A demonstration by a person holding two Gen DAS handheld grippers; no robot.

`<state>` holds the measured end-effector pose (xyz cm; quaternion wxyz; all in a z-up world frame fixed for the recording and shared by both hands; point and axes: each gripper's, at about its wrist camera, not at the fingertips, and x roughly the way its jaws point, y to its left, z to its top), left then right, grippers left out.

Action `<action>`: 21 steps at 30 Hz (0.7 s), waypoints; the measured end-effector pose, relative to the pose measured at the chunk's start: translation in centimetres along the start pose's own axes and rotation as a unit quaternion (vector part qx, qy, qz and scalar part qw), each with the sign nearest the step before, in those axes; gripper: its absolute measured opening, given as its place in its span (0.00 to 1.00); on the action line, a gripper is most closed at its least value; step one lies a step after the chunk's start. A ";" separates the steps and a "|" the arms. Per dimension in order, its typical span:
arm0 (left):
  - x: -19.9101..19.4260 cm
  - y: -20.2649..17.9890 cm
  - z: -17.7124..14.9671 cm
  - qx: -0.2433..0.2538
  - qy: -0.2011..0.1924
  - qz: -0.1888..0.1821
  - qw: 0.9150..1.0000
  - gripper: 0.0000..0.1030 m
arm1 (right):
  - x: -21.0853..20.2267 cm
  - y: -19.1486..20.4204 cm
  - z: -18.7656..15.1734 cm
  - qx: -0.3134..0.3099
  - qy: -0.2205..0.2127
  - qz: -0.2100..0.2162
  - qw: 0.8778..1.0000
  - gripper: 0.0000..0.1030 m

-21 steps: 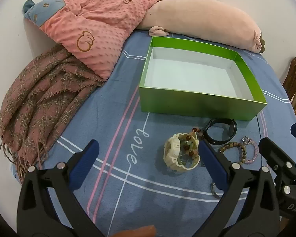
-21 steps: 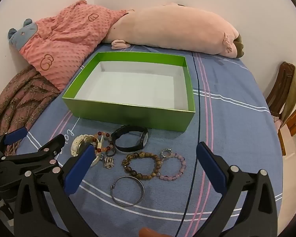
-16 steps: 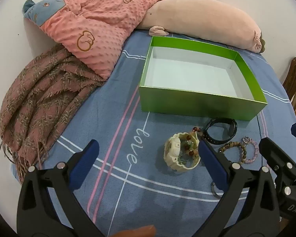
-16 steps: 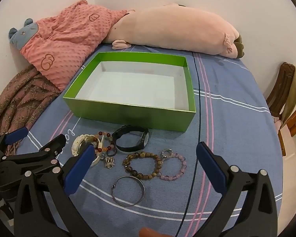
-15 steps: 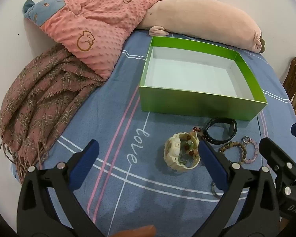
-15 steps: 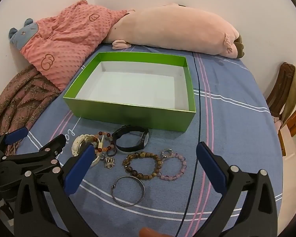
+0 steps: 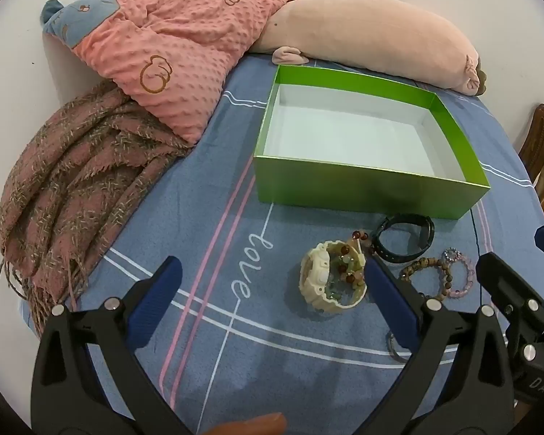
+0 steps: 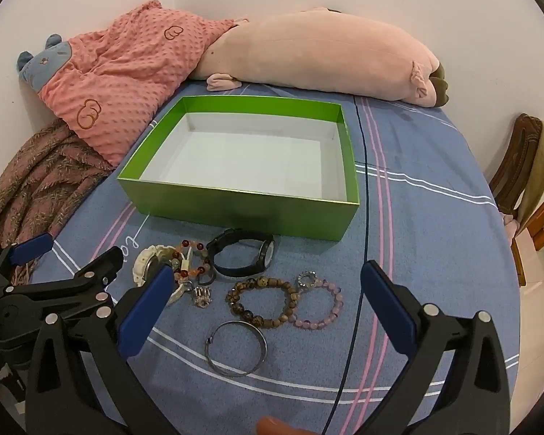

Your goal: Organize jewelry

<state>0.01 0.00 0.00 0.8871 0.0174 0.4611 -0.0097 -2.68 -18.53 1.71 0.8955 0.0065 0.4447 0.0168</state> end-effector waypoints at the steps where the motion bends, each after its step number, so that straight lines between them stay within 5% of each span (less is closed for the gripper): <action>1: 0.0 0.0 0.0 0.000 0.000 0.000 1.000 0.98 | 0.0 0.0 0.0 0.000 0.000 0.000 1.000 0.99; 21: 0.7 -0.8 -0.1 0.001 0.003 -0.001 1.000 0.98 | -0.1 -0.1 -0.1 0.002 0.000 0.001 1.000 0.99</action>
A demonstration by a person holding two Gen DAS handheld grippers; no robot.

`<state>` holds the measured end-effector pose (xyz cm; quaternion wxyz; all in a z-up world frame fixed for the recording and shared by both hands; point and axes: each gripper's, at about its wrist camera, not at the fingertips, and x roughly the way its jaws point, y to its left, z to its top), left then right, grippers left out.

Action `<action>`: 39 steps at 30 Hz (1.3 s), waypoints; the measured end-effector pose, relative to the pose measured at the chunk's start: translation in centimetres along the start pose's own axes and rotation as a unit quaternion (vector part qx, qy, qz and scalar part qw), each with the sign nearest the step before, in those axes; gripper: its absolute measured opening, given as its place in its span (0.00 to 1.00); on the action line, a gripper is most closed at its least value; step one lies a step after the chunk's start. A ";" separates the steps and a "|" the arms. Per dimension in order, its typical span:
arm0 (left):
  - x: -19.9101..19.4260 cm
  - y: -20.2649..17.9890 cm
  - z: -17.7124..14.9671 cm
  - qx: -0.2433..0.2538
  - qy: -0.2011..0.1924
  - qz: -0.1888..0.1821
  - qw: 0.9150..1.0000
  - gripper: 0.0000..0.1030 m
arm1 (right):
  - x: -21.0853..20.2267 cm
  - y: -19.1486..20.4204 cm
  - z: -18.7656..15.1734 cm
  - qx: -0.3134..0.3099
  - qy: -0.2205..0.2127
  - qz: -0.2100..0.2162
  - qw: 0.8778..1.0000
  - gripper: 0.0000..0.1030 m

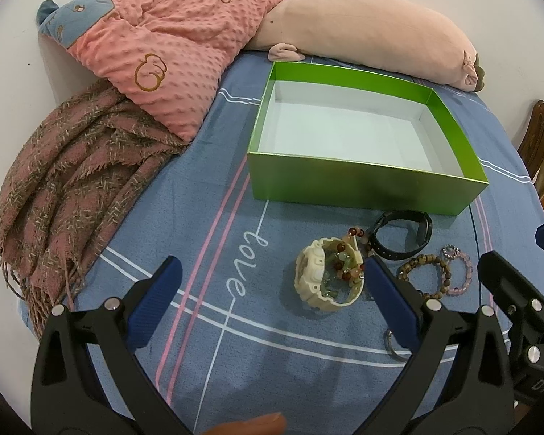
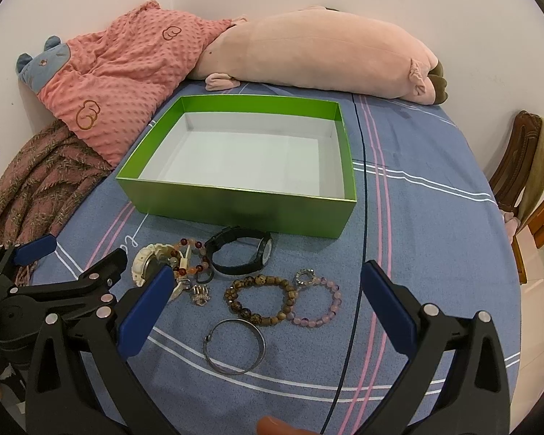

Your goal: Organize jewelry

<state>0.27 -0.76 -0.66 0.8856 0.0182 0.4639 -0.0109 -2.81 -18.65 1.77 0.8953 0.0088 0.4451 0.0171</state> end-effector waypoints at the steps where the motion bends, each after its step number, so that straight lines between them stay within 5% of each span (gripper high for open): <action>1: 0.0 0.0 0.0 0.000 0.000 0.000 1.000 0.98 | 0.0 0.0 0.0 0.000 0.000 0.000 1.000 0.99; 25: 0.2 0.0 -0.6 0.002 0.006 -0.002 1.000 0.98 | 0.2 0.1 0.1 -0.003 0.002 0.001 1.000 0.99; 32: 2.3 -0.1 -0.7 0.023 0.040 -0.060 0.997 0.98 | 0.6 -0.9 1.5 0.002 -0.022 -0.025 0.999 0.99; 35: 3.5 0.2 -0.6 0.024 0.064 -0.081 0.994 0.98 | 3.4 -3.1 2.5 0.020 0.009 -0.032 0.999 0.99; 39: 5.1 1.0 0.0 0.016 0.078 -0.079 0.994 0.82 | 8.1 -4.1 2.4 0.027 0.098 -0.006 0.995 0.69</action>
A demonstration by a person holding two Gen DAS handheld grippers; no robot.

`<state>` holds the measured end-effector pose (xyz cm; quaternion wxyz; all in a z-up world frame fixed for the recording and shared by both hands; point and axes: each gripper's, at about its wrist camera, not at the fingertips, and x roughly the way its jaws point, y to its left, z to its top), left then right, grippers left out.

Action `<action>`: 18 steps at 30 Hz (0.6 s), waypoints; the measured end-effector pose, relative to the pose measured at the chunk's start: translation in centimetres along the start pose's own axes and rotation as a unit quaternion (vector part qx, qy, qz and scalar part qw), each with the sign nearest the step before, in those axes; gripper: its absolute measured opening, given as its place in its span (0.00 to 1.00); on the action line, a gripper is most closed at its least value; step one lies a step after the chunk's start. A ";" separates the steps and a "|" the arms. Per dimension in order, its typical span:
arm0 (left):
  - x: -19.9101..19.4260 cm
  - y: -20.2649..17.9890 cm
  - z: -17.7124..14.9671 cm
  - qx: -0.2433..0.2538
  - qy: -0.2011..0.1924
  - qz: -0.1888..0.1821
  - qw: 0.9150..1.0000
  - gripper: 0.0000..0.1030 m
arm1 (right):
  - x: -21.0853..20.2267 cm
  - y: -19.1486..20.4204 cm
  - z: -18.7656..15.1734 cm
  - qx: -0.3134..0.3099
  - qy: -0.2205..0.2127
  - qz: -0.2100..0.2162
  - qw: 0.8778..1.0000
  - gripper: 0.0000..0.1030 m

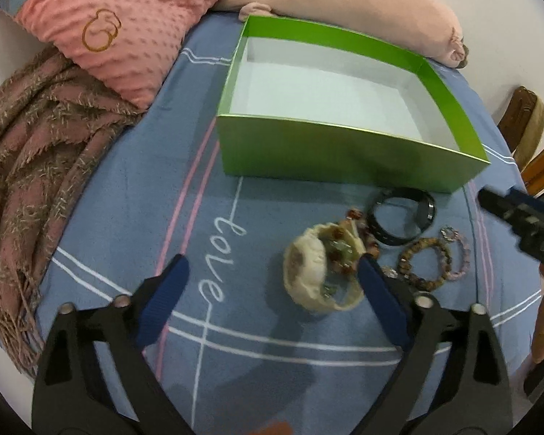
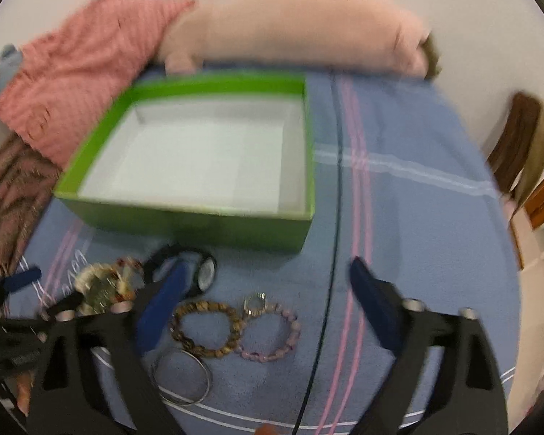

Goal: Organize jewelry
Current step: 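Lower the left gripper onto the cream-white watch and close on it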

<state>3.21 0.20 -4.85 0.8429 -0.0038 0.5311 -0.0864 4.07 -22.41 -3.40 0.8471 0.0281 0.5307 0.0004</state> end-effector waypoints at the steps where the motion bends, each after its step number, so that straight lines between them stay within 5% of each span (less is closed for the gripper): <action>1: 0.4 0.2 0.2 -0.001 0.007 -0.003 1.000 0.80 | 1.1 0.5 0.0 -0.009 0.017 0.003 1.000 0.65; 10: 3.2 -0.2 0.9 0.008 0.040 -0.003 0.999 0.72 | 2.9 3.2 0.8 -0.037 0.010 -0.012 0.999 0.60; 18: 3.8 -1.0 0.5 0.012 0.050 -0.040 0.998 0.28 | 3.0 3.1 0.8 -0.041 0.011 0.001 0.999 0.60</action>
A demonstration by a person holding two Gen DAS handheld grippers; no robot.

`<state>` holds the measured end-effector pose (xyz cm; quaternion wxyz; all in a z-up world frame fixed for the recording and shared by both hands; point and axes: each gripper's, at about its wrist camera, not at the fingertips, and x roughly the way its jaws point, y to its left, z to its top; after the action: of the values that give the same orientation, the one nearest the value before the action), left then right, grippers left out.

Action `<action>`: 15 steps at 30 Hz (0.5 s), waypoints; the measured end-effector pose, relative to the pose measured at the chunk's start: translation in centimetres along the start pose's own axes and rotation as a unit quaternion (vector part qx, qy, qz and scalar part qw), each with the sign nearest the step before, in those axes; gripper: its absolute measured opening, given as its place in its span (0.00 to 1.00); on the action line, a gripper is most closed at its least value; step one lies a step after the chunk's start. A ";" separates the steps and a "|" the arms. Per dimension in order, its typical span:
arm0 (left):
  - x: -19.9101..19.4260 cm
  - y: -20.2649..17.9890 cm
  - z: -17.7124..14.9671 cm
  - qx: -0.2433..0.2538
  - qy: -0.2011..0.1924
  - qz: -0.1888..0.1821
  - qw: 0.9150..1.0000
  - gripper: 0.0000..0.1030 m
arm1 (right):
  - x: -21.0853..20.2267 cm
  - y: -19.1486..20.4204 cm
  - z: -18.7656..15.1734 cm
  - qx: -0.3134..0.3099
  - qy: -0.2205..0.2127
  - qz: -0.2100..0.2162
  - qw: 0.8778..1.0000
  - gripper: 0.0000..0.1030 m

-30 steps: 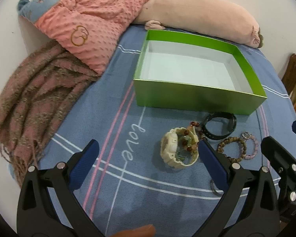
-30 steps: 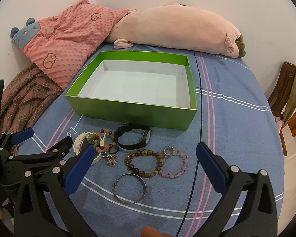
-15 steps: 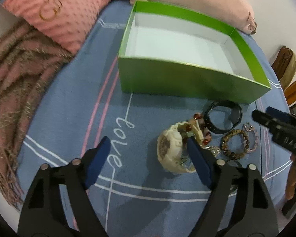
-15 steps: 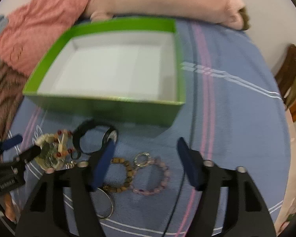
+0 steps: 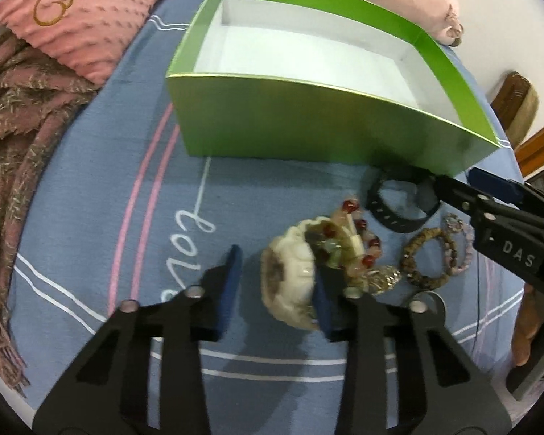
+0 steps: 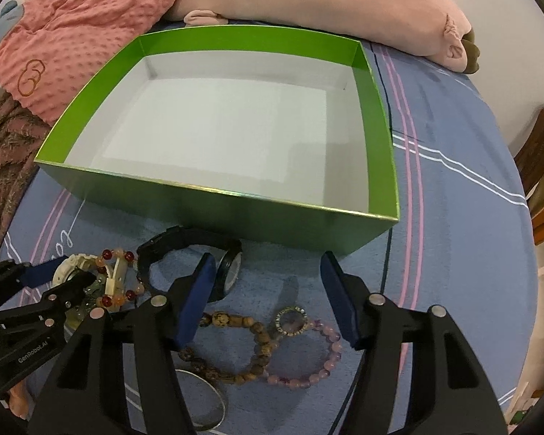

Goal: Organize jewelry
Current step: 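Lower the left gripper onto the cream-white watch and close on it, then hold the cream-white watch in the left gripper while the right gripper grasps the black strap watch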

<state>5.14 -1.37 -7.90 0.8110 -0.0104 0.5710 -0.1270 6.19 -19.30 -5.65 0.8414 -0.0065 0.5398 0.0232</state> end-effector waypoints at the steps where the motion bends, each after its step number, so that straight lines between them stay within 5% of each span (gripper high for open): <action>1: -0.1 -0.2 0.1 0.002 -0.001 -0.003 1.000 0.25 | -0.1 0.0 0.0 -0.001 -0.002 0.001 1.000 0.60; 9: -1.8 -0.4 -0.7 0.001 -0.020 -0.049 0.999 0.24 | -0.7 0.0 -0.2 0.002 -0.010 0.009 1.000 0.60; 15: -4.0 -0.1 -0.5 0.005 -0.044 -0.046 0.998 0.24 | -2.6 0.4 -1.0 -0.008 -0.023 0.041 0.999 0.60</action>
<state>3.35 -0.54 -4.33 0.8289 -0.0379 0.5328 -0.1662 4.24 -19.05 -3.72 0.8521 0.0096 0.5196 0.0624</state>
